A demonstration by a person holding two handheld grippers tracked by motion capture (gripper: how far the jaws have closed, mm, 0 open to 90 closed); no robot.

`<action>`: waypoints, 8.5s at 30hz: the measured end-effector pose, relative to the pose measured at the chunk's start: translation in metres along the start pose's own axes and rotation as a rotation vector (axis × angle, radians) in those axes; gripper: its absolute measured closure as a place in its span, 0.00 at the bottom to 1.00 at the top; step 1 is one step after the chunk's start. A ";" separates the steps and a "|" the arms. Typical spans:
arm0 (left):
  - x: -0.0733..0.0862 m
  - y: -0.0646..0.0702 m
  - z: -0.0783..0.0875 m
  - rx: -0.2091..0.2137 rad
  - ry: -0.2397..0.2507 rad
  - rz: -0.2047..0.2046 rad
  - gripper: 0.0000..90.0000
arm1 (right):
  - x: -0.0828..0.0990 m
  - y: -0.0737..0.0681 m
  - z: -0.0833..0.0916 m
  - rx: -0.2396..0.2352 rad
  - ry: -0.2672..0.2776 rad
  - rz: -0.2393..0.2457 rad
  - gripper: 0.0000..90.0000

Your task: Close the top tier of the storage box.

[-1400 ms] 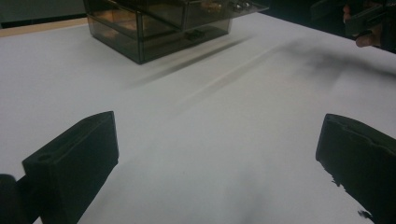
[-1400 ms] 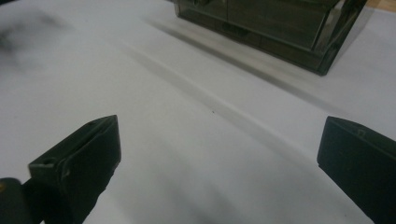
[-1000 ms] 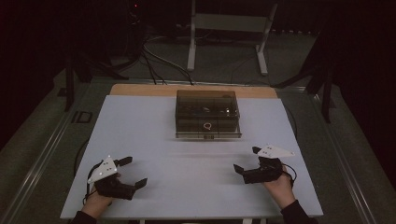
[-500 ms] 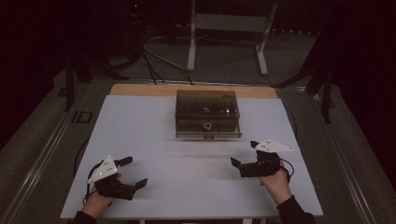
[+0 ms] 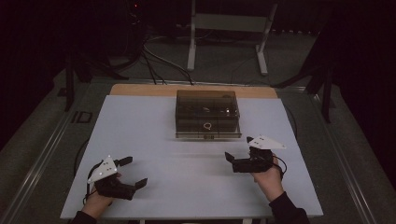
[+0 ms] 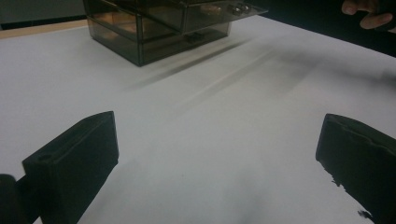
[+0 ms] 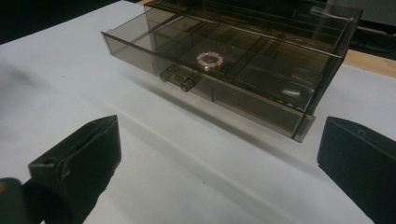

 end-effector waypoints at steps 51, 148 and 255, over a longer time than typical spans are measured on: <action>0.000 0.000 0.001 0.008 0.002 0.002 0.00 | 0.052 -0.019 -0.056 0.092 -0.154 -0.039 0.06; 0.001 0.000 0.000 0.001 -0.003 -0.003 0.00 | -0.001 -0.014 -0.071 0.097 -0.109 -0.002 1.00; 0.001 0.000 0.000 0.004 -0.002 0.000 0.00 | -0.025 -0.001 -0.102 0.148 -0.108 -0.008 1.00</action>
Point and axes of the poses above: each handheld gripper's, and its own axes: z roughly backward along the jaws, x roughly out of its underside, y roughly to its right, the point moved 9 cm from there along -z, roughly forward along the jaws, and after that the axes turned 12 degrees about -z, right-handed, at the moved point
